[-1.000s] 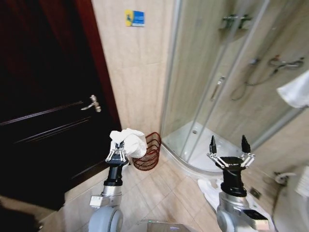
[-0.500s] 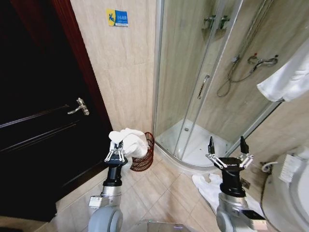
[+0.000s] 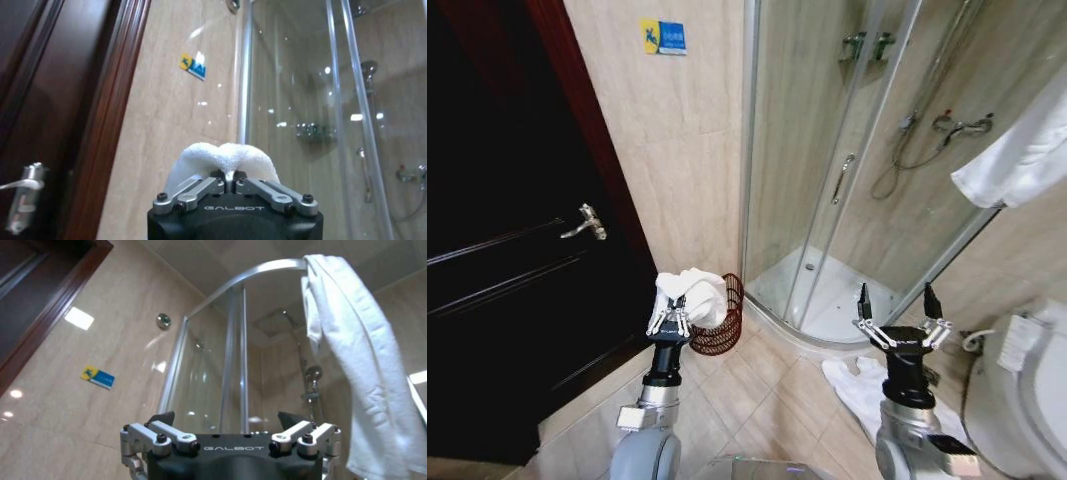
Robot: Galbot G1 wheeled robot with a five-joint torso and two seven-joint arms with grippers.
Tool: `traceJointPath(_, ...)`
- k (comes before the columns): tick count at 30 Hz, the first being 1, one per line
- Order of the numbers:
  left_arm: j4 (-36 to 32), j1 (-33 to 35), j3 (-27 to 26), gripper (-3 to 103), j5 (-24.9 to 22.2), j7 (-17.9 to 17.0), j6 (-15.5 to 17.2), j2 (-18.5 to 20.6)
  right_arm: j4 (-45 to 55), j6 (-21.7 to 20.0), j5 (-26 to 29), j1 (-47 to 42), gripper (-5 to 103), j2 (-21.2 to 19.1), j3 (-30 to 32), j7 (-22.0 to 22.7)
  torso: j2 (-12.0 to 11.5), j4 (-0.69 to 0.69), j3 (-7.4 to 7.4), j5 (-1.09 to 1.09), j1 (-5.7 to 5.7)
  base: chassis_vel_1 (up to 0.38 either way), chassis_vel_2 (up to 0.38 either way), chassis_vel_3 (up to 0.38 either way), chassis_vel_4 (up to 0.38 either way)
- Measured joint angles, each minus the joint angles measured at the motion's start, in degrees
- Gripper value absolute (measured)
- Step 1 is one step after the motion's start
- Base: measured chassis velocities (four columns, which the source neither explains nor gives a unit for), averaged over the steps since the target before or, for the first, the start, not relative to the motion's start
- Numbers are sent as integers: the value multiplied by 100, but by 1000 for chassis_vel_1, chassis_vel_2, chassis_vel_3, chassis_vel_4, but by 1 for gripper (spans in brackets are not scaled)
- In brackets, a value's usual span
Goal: Discard the used towel into the hamper.
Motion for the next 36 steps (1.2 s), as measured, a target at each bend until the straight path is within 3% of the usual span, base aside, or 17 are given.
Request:
traceJointPath(12,611,-254,-104,4,69,-214,-47,0,5,65,48,23,100,-69,1,-29,-1,0,0,0,0,-50,-48,-50,-44)
traceJointPath(25,1265,-645,-236,4,-309,-7,-175,73,138,-165,-158,12,100,-73,13,90,-1,0,0,0,0,0,0,0,0)
traceJointPath(30,1355,-672,-216,4,-70,-91,-50,210,177,-151,-150,11,100,-82,43,138,-1,-1,0,0,0,0,0,0,0)
traceJointPath(36,1340,-641,-230,4,-111,-229,99,249,220,-63,-22,2,100,-93,53,-7,-1,0,0,1,0,-39,35,34,-37)
